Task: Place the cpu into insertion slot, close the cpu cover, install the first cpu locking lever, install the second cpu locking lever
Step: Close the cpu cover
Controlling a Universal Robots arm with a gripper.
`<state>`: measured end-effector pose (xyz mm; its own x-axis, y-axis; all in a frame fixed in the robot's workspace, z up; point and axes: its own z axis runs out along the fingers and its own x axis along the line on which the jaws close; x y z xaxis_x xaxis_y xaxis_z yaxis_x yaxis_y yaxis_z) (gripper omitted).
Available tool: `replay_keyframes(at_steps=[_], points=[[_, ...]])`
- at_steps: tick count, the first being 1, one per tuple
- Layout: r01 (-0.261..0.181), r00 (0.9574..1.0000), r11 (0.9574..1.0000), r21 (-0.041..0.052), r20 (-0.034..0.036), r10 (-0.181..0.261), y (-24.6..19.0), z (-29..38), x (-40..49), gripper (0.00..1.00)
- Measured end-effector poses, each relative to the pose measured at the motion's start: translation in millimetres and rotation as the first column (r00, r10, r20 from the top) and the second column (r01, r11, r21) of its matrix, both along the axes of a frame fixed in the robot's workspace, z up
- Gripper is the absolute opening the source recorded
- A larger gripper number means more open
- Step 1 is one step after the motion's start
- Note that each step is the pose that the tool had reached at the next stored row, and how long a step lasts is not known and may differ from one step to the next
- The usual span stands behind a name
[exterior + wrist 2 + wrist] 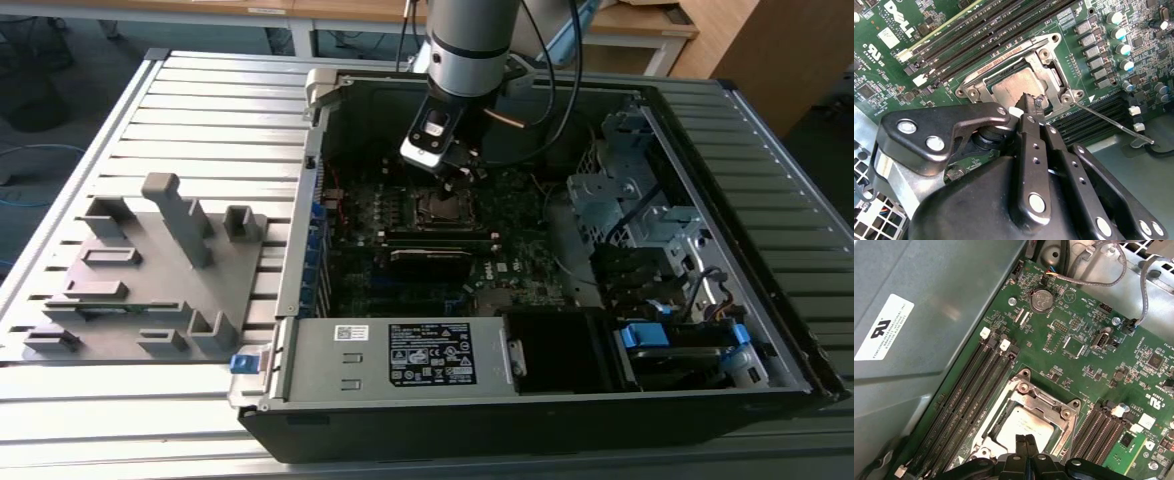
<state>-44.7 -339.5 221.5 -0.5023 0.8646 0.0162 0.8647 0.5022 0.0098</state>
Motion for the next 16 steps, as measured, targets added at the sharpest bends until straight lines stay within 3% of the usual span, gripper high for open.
replay_keyframes(at_steps=[16], points=[[-0.016, 0.9999, 0.9999, 0.0001, 0.0, 0.016, 0.0, 0.0, 0.0, 0.1]])
